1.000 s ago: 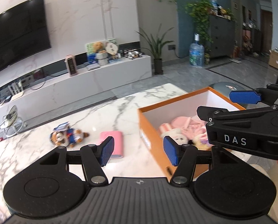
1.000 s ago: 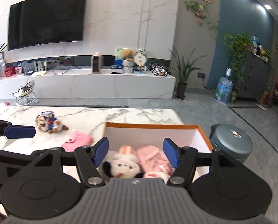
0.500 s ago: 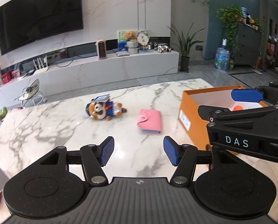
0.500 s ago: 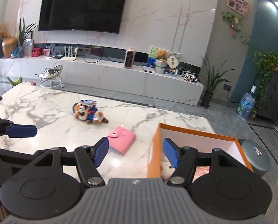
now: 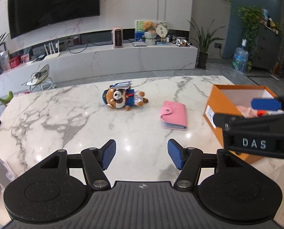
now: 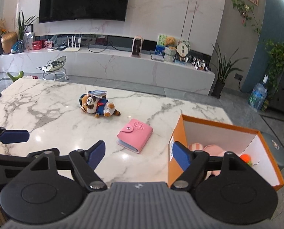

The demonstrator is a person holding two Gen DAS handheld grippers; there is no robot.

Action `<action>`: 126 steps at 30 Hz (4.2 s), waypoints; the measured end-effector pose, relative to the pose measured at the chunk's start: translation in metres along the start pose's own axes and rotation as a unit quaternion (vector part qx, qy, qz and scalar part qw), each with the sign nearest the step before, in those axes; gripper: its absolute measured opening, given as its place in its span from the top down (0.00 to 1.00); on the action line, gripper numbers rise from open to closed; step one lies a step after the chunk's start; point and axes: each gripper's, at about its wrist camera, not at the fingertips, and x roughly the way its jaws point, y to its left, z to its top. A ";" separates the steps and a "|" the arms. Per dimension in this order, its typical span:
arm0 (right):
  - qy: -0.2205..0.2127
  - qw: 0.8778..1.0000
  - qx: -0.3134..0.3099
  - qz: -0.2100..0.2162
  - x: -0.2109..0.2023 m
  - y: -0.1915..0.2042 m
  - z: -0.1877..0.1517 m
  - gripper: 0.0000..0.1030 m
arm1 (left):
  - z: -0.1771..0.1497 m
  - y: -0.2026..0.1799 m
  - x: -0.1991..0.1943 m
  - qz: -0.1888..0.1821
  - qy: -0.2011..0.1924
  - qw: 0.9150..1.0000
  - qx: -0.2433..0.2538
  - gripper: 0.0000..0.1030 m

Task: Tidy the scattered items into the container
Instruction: 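Reach the left tool to the plush bear while the right tool reaches the pink wallet, then close the left tool on the bear while the right tool grasps the pink wallet, then lift the bear and wallet with both tools and carry them over the box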

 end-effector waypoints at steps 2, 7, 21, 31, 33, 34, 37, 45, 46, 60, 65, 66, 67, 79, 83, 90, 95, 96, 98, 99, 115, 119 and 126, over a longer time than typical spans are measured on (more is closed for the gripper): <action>0.013 1.000 0.001 0.000 0.013 0.002 0.000 0.20 | 0.002 0.007 0.008 0.002 0.001 1.000 -0.011 0.31; 0.041 0.999 0.005 0.005 0.047 0.007 0.000 0.20 | 0.008 0.024 0.031 0.015 0.012 1.000 -0.024 0.31; 0.069 0.998 0.009 -0.003 0.147 0.018 0.022 0.15 | 0.029 0.059 0.107 0.040 0.038 0.998 -0.033 0.31; 0.102 0.995 0.008 -0.016 0.220 0.024 0.018 0.09 | 0.028 0.068 0.159 0.034 0.061 0.997 -0.023 0.30; 0.109 0.994 0.013 -0.020 0.234 0.022 0.016 0.08 | 0.028 0.069 0.168 0.032 0.064 0.997 -0.023 0.29; 0.113 0.993 0.017 -0.021 0.239 0.021 0.015 0.08 | 0.027 0.069 0.172 0.031 0.063 0.997 -0.022 0.29; 0.122 0.992 0.028 -0.027 0.255 0.016 0.011 0.05 | 0.028 0.068 0.182 0.025 0.058 0.998 -0.017 0.24; 0.108 0.991 0.073 0.009 0.269 0.005 0.005 0.12 | 0.037 0.065 0.209 0.029 0.042 0.998 -0.023 0.23; 0.103 0.992 0.072 0.013 0.269 0.005 0.006 0.15 | 0.039 0.065 0.211 0.029 0.038 0.999 -0.024 0.23; 0.058 0.995 0.075 0.035 0.276 0.012 0.038 0.17 | 0.081 0.072 0.231 0.040 -0.027 0.998 -0.031 0.15; 0.041 0.996 0.074 0.035 0.278 0.012 0.046 0.17 | 0.083 0.080 0.251 0.031 -0.025 0.998 -0.039 0.12; 0.040 0.996 0.074 0.035 0.280 0.011 0.047 0.17 | 0.082 0.082 0.255 0.027 -0.025 0.999 -0.039 0.12; 0.040 0.996 0.077 0.037 0.282 0.011 0.048 0.17 | 0.081 0.083 0.258 0.021 -0.026 0.999 -0.041 0.12; 0.041 0.994 0.076 0.066 0.293 0.018 0.049 0.17 | 0.076 0.112 0.280 -0.047 -0.010 0.990 -0.129 0.12; 0.042 0.994 0.075 0.069 0.292 0.020 0.049 0.17 | 0.076 0.110 0.275 -0.039 -0.010 0.992 -0.117 0.18; 0.049 0.994 0.071 0.068 0.287 0.022 0.048 0.17 | 0.076 0.096 0.262 -0.024 -0.010 0.995 -0.092 0.27; 0.049 0.994 0.063 0.069 0.272 0.023 0.050 0.17 | 0.071 0.090 0.247 -0.024 0.000 0.996 -0.092 0.30; 0.048 0.994 0.062 0.070 0.268 0.023 0.050 0.17 | 0.070 0.090 0.243 -0.024 0.003 0.995 -0.094 0.30; 0.048 0.995 0.057 0.071 0.259 0.024 0.049 0.17 | 0.067 0.088 0.234 -0.024 0.006 0.995 -0.094 0.31; 0.050 0.995 0.055 0.072 0.254 0.025 0.048 0.17 | 0.066 0.086 0.228 -0.022 0.007 0.995 -0.092 0.31; 0.069 0.993 0.047 0.085 0.154 0.015 0.020 0.17 | 0.049 0.071 0.115 -0.001 -0.014 0.995 -0.101 0.32; 0.057 0.993 0.056 0.083 0.126 0.004 0.020 0.17 | 0.051 0.063 0.083 0.003 -0.031 0.995 -0.094 0.32; 0.017 0.995 0.072 0.073 0.074 -0.018 0.020 0.17 | 0.063 0.036 0.027 -0.003 -0.079 0.995 -0.067 0.31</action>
